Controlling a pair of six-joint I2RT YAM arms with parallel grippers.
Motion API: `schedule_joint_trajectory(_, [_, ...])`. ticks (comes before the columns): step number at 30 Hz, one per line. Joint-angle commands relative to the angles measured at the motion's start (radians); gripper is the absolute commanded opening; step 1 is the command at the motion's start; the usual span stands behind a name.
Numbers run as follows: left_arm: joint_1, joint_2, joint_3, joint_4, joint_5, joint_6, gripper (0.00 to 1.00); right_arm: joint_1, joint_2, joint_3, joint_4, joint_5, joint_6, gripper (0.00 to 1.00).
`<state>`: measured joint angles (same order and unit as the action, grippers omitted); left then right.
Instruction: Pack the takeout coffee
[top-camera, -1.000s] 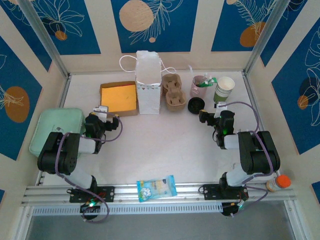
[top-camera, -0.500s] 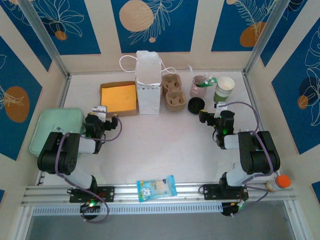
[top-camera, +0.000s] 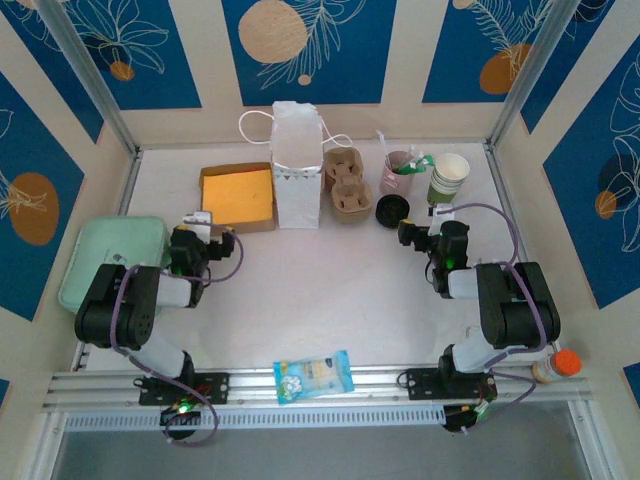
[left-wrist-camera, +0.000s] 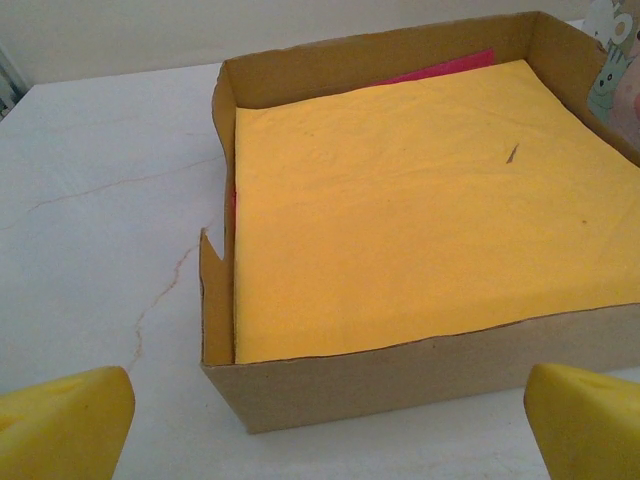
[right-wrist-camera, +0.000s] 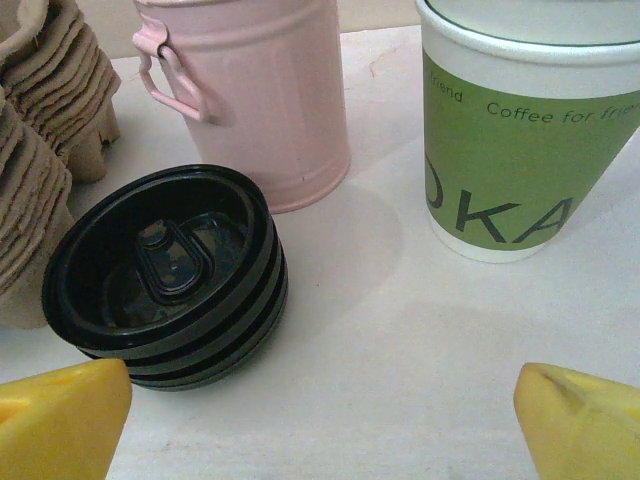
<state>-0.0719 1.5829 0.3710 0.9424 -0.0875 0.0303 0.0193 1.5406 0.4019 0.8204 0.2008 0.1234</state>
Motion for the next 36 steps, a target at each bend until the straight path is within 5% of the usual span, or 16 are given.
schedule_joint_trajectory(1, [0.012,-0.016,-0.007,0.023,-0.015,-0.013,1.00,-0.002,-0.018,0.005,0.008,-0.014,-0.002,0.99])
schedule_joint_trajectory(10, [0.011,-0.015,-0.004,0.018,-0.023,-0.012,1.00,-0.001,-0.020,0.003,0.009,-0.015,-0.002,0.99])
schedule_joint_trajectory(14, [-0.004,-0.048,-0.010,0.005,-0.120,-0.025,1.00,0.013,-0.118,0.030,-0.112,-0.006,-0.019,0.99])
schedule_joint_trajectory(21, [-0.057,-0.278,0.058,-0.335,-0.269,-0.050,1.00,0.056,-0.455,0.089,-0.464,-0.015,-0.016,0.99])
schedule_joint_trajectory(25, [-0.095,-0.368,0.150,-0.580,-0.331,-0.151,1.00,0.029,-0.554,0.232,-0.948,0.189,0.460,0.99])
schedule_joint_trajectory(28, [-0.111,-0.435,0.208,-0.727,-0.301,-0.222,1.00,-0.016,-0.578,0.262,-1.001,-0.047,0.456,0.99])
schedule_joint_trajectory(36, [-0.161,-0.603,0.265,-0.951,-0.173,-0.322,0.98,0.067,-0.576,0.416,-1.233,-0.055,0.411,0.99])
